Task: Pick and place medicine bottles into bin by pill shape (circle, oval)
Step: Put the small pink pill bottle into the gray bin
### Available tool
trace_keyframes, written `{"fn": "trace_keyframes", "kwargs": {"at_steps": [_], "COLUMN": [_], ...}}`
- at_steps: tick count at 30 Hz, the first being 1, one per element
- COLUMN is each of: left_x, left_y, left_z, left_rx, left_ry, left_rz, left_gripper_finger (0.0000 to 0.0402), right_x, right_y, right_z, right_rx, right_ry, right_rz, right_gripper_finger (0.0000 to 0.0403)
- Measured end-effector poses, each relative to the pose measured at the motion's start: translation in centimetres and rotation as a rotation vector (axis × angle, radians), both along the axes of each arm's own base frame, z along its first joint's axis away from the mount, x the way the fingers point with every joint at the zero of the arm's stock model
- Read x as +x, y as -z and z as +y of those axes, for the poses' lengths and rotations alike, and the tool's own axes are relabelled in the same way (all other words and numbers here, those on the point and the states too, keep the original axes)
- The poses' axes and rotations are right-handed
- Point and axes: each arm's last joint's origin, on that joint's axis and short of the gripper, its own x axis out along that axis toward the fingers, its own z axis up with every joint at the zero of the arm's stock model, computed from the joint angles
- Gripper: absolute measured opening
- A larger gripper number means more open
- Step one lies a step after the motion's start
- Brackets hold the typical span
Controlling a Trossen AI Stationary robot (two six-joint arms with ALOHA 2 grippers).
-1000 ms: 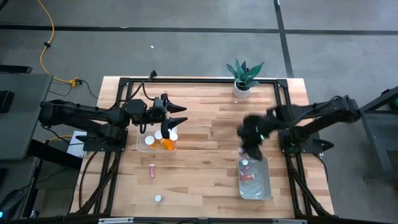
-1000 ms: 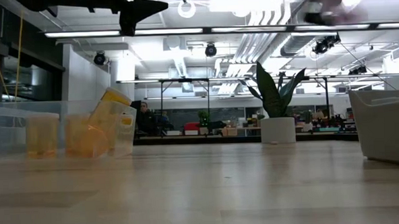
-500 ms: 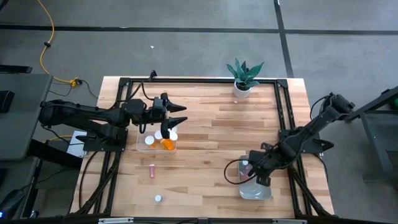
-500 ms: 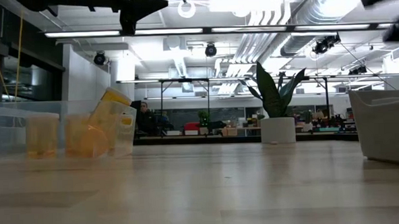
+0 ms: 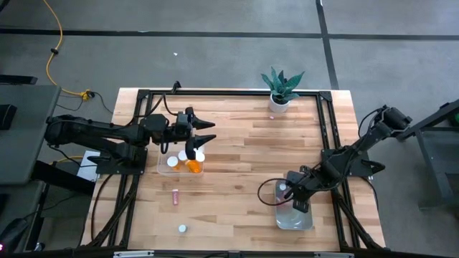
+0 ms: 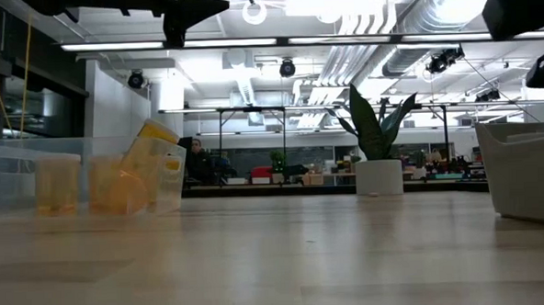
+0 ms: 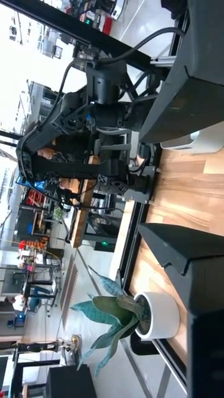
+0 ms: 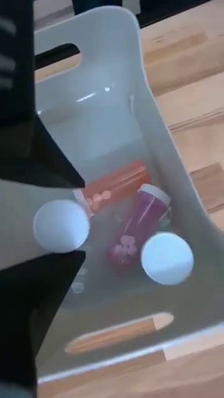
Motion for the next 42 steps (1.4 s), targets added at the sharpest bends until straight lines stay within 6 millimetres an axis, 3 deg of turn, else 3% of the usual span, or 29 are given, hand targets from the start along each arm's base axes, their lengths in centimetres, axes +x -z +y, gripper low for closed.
{"fn": "trace_keyframes", "kwargs": {"at_steps": [4,7,13,17,24,29,35,42], "left_x": [0.0,-0.1,-1.8,-3.6,-5.7,-5.6,-5.4,-5.4], "left_y": [0.0,-0.2,-2.5,-4.1,-4.3,-3.9,-2.1,-1.7], "left_z": [0.0,0.0,-0.1,-0.3,-0.7,-0.9,-1.2,-1.3], "left_rx": [0.015,0.015,0.027,0.018,-0.057,-0.085,-0.116,-0.043], "left_ry": [-0.001,0.000,-0.007,-0.014,-0.009,0.006,0.017,0.043], "left_rz": [0.004,0.003,-0.068,-0.111,-0.082,-0.086,-0.113,-0.090], "left_gripper_finger": [0.0210,0.0210,0.0210,0.0210,0.0210,0.0210,0.0210,0.0210], "right_x": [0.3,0.5,2.0,4.0,7.1,7.7,8.0,8.0], "right_y": [-0.5,-2.1,-6.5,-8.0,-7.3,-7.6,-9.5,-9.6], "right_z": [-0.8,-1.4,-3.2,-4.9,-9.1,-11.7,-12.4,-12.4], "right_rx": [0.012,0.003,-0.047,-0.120,-0.236,-0.230,-0.337,-0.339], "right_ry": [-0.034,-0.081,-0.079,-0.018,0.162,0.258,0.158,0.113], "right_rz": [-0.006,-0.055,-0.280,-0.475,-0.862,-1.116,-1.187,-1.192], "right_gripper_finger": [0.0216,0.0240,0.0247,0.0248,0.0248,0.0248,0.0248,0.0248]}}
